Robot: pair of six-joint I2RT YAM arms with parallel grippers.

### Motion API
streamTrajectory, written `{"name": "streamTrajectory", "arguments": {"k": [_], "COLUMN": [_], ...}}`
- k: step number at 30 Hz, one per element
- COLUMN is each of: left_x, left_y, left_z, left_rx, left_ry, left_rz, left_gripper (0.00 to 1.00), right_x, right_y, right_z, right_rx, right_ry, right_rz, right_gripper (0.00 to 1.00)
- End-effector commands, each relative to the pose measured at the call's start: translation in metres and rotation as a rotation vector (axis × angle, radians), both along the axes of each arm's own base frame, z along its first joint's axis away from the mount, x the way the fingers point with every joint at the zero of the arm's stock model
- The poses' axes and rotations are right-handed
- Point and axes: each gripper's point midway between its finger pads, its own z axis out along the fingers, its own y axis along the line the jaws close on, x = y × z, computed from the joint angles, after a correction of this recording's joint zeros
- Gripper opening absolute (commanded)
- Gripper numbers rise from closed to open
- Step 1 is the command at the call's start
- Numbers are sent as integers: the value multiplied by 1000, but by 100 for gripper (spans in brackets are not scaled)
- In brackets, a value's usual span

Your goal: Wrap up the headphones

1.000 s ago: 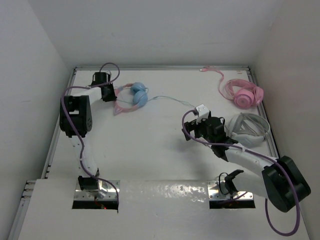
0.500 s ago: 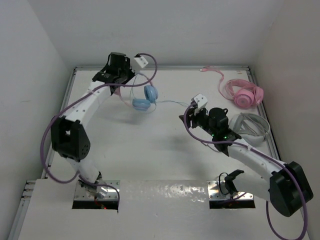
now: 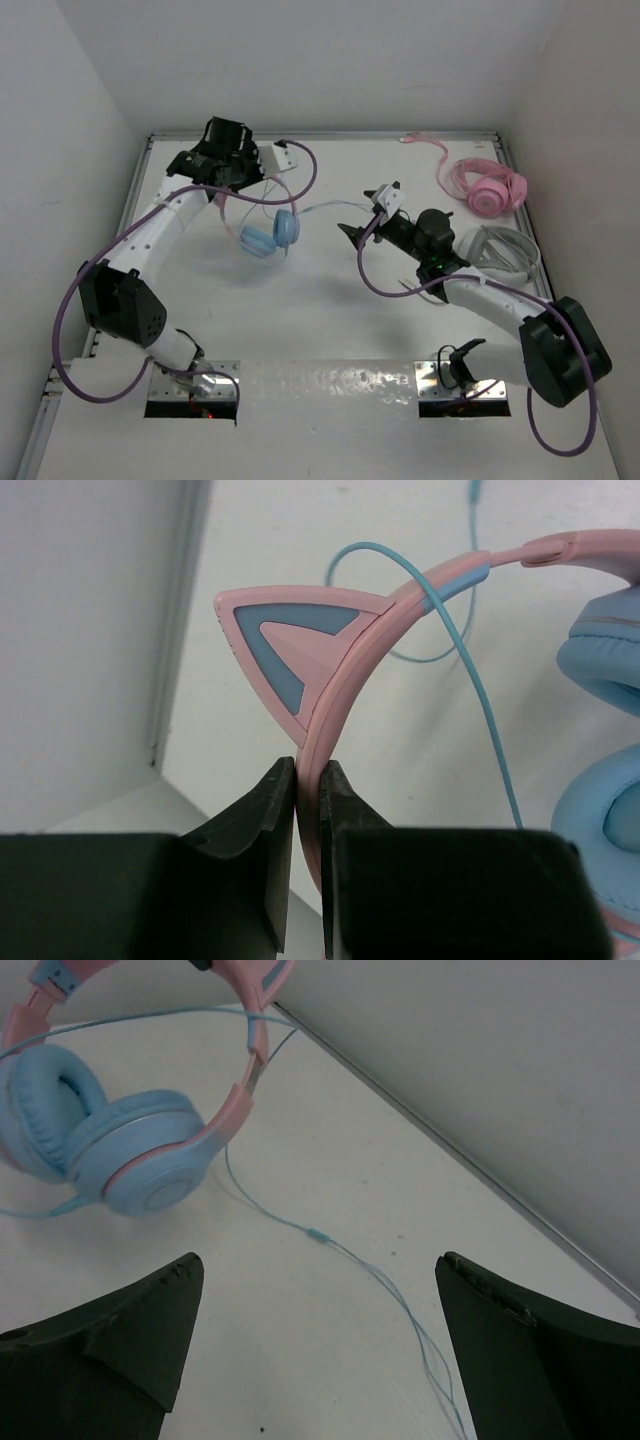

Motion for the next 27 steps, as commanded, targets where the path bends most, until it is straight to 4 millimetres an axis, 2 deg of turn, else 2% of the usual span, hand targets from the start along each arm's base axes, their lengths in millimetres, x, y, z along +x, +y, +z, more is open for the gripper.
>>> {"name": "streamTrajectory", "arguments": {"k": [1, 2, 3, 5, 8, 9, 11, 13, 15, 16, 17, 20, 21, 22, 23, 24, 25, 27], "left_x": [-23, -24, -26, -26, -31, -30, -20, -17, -20, -21, -22, -20, -20, -18, -18, -19, -20, -26], "left_y": [-23, -26, -27, -30, -39, -42, -39, -34, -33, -34, -34, -32, -33, -33, -39, -43, -48, -62], "left_z": [19, 21, 23, 28, 45, 55, 71, 75, 67, 62, 60, 50, 49, 44, 45, 45, 50, 58], "left_rx": [-65, -74, -83, -108, -163, -193, -292, -341, -340, -334, -312, -265, -263, -259, -284, -296, -316, -385], "left_ry": [20, 21, 19, 18, -1, -21, -55, -67, -44, -31, -32, -30, -31, -24, -20, -13, -11, 18], "left_rz": [-153, -165, -163, -141, -128, -104, 29, 116, 127, 119, 100, 74, 66, 66, 51, 35, 14, -33], "left_gripper": [0, 0, 0, 0, 0, 0, 0, 0, 0, 0, 0, 0, 0, 0, 0, 0, 0, 0], "right_x": [-3, 1, 4, 16, 24, 24, 15, 13, 6, 1, -4, -18, -23, -16, -12, -10, 3, 12], "right_y": [13, 16, 19, 22, 32, 35, 31, 23, 18, 13, 7, -5, -7, -6, -8, -4, -6, -9], "right_z": [18, 2, 7, -1, 7, 13, 25, 25, 11, -8, 1, -1, 15, -1, 7, 1, -12, -20], "right_rx": [32, 15, 31, 77, 198, 228, 306, 316, 247, 207, 197, 184, 194, 127, 91, 41, -36, -66], "right_ry": [-169, -144, -176, -169, -193, -215, -257, -251, -226, -175, -215, -205, -232, -150, -144, -91, 29, 102], "right_rz": [92, 99, 104, 117, 203, 219, 225, 183, 158, 142, 117, 85, 84, 64, 24, 31, -27, -77], "right_gripper": [97, 98, 99, 98, 95, 90, 86, 83, 83, 82, 81, 75, 67, 62, 54, 54, 46, 45]}}
